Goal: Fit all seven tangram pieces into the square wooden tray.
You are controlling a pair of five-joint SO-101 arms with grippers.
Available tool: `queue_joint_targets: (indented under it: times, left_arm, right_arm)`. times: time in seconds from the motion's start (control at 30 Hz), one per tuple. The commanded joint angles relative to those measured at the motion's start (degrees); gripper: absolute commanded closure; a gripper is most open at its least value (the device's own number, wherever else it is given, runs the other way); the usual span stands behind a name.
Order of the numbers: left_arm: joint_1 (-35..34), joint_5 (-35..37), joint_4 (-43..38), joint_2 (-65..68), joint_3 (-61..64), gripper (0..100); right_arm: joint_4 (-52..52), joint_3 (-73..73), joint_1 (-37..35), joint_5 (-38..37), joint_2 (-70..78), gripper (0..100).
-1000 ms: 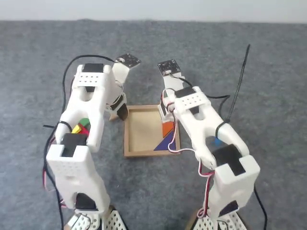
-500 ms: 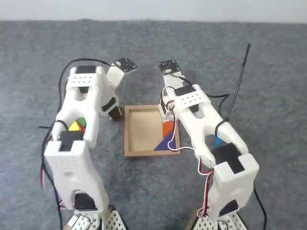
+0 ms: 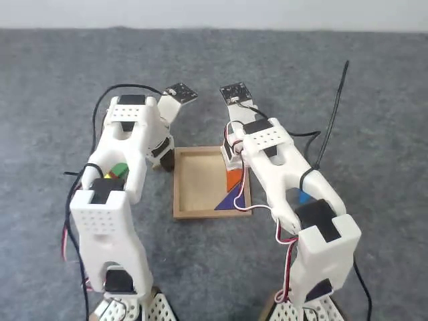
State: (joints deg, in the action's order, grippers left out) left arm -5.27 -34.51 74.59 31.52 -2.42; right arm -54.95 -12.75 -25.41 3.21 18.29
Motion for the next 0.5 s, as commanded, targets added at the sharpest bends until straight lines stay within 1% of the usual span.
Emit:
queue_joint_targets:
  times: [0.0, 0.07, 0.13, 0.3, 0.47]
  left_arm:
    - [2.11, 0.7, -1.32, -0.09, -2.68, 83]
    - [2.11, 0.79, -1.76, 0.88, -2.86, 86]
    - [2.73, 0.79, -0.09, 2.02, -4.35, 86]
    - [3.52, 6.15, 5.8, 7.91, -12.79, 86]
    - [2.64, 6.95, 13.98, 14.51, -22.81, 86]
  right_arm:
    - [-1.27, 0.35, 0.57, -0.79, 1.1, 77.1]
    - [-1.27, 0.35, 0.57, -0.79, 1.1, 77.1]
    - [-1.27, 0.35, 0.57, -0.79, 1.1, 77.1]
    - [-1.27, 0.35, 0.57, -0.79, 1.1, 77.1]
    - [-1.27, 0.35, 0.57, -0.79, 1.1, 77.1]
